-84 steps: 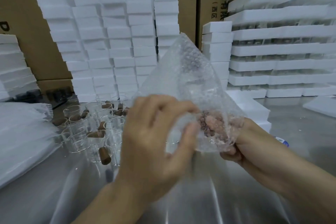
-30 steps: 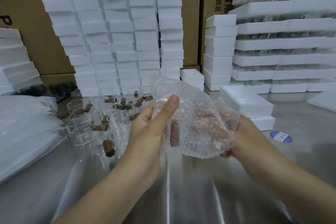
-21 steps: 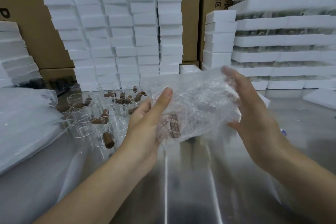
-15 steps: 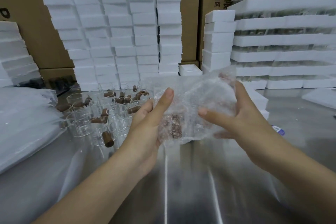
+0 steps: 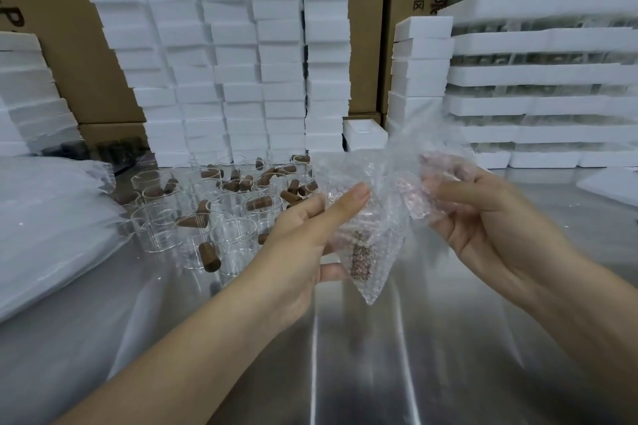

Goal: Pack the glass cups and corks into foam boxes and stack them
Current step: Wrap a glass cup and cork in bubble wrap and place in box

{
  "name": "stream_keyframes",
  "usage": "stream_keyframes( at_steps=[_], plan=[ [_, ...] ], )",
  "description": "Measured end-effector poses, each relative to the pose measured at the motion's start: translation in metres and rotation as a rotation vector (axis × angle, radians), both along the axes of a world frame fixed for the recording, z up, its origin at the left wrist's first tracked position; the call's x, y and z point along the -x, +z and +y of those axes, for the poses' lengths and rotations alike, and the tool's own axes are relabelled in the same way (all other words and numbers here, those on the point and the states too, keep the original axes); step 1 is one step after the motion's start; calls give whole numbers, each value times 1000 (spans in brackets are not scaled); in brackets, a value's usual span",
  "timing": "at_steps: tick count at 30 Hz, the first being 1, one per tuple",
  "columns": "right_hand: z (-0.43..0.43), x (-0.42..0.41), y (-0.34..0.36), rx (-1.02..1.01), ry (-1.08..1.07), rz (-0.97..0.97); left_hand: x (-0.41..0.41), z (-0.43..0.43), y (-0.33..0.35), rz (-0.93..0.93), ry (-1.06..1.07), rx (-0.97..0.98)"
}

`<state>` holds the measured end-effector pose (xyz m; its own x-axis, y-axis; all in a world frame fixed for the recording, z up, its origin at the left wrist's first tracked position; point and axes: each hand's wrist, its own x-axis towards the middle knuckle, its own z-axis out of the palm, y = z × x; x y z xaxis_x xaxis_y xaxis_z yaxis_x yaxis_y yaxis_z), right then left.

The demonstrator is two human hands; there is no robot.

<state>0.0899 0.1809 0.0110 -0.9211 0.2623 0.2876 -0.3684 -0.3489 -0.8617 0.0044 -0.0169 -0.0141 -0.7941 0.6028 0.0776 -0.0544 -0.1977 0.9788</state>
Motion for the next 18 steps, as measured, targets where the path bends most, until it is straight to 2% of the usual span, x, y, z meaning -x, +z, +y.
stream_keyframes(
  at_steps=[5,11,13,16,18],
  plan=[
    [-9,1,-8,-144,12,75,-3,0,1,-134,-35,-37],
    [-29,-1,-17,-551,-135,152,-5,2,1,-311,-68,-157],
    [-30,-3,-17,-674,-183,174,-4,2,0,-331,-73,-181],
    [-24,-3,-18,-947,-391,129,-2,2,-1,-323,-96,-199],
    [-22,-4,-16,-1013,-395,119,-2,2,-1,-281,-106,-185]
  ],
)
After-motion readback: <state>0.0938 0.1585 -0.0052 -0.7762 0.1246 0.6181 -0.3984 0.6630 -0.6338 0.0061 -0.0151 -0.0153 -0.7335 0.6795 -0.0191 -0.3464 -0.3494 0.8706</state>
